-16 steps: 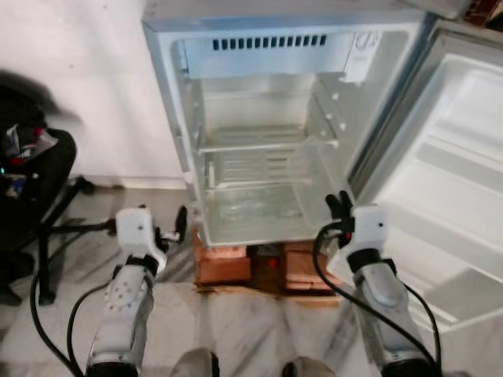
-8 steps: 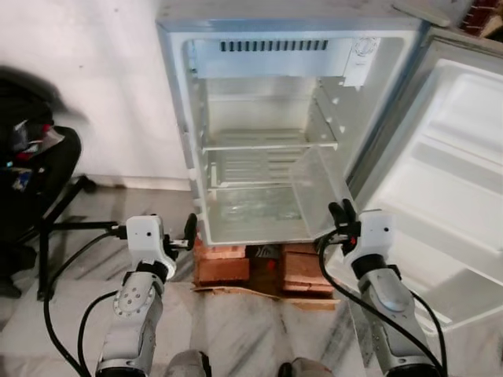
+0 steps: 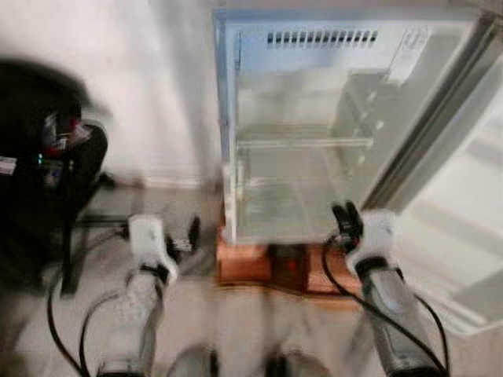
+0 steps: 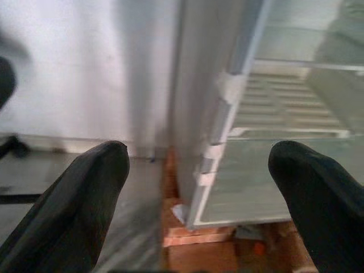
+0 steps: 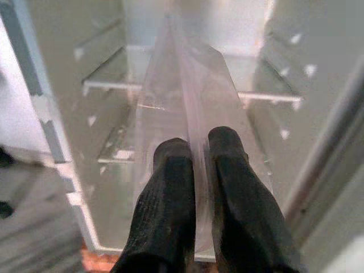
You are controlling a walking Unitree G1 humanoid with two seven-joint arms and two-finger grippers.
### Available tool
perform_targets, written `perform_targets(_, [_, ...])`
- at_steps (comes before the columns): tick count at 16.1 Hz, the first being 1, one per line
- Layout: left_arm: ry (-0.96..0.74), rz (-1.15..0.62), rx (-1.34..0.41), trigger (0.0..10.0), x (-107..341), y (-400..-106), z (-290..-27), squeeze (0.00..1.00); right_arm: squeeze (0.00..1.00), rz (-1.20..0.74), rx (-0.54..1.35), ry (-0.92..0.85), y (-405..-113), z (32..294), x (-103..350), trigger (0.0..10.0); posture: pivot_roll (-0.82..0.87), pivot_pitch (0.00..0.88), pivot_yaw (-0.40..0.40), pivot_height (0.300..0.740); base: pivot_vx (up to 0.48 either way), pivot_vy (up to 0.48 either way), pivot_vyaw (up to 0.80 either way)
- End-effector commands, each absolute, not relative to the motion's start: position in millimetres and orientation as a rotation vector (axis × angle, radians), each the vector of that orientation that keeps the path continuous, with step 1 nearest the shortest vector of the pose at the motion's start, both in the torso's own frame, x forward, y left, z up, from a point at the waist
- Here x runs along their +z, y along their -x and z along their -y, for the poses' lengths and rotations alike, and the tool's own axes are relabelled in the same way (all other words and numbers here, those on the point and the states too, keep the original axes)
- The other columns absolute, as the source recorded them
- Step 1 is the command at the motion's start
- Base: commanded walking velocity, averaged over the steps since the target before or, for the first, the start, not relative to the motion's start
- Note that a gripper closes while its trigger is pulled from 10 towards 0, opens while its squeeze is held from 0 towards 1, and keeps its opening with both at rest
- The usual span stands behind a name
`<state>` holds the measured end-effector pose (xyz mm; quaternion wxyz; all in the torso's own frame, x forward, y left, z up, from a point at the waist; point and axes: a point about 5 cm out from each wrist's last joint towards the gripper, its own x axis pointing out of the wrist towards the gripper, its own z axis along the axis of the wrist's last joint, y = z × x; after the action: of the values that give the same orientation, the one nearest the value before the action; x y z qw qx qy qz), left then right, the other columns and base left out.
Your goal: Restocking fridge
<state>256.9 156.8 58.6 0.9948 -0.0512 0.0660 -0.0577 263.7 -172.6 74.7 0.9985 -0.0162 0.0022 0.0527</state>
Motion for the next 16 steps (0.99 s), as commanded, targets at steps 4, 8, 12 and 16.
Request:
perform_targets(4, [0.043, -0.115, -0.128, 10.0, 62.1, -258.2, -164.9, 0.0, 0.0, -0.008, 0.05, -0.001, -262.9, 177.2, 75.9, 10.0, 0.03, 0.11, -0.023, 0.74, 0.0, 0.0, 0.0])
perform_targets(8, [0.033, -0.106, -0.138, 10.0, 64.3, -261.8, -166.2, 0.0, 0.0, -0.018, 0.049, 0.001, -258.6, 175.2, 72.5, 10.0, 0.02, 0.112, -0.017, 0.74, 0.067, 0.0, 0.0])
perform_targets(12, [0.039, -0.111, -0.158, 10.0, 61.9, -259.6, -159.5, 0.0, 0.0, -0.019, 0.05, -0.002, -261.2, 174.1, 73.2, 10.0, 0.02, 0.112, -0.017, 0.74, 0.39, 0.0, 0.0])
perform_targets(16, [0.042, -0.112, -0.159, 10.0, 61.3, -258.3, -158.8, 0.0, 0.0, -0.016, 0.055, 0.002, -262.0, 173.8, 74.0, 10.0, 0.02, 0.113, -0.021, 0.74, 0.408, 0.0, 0.0])
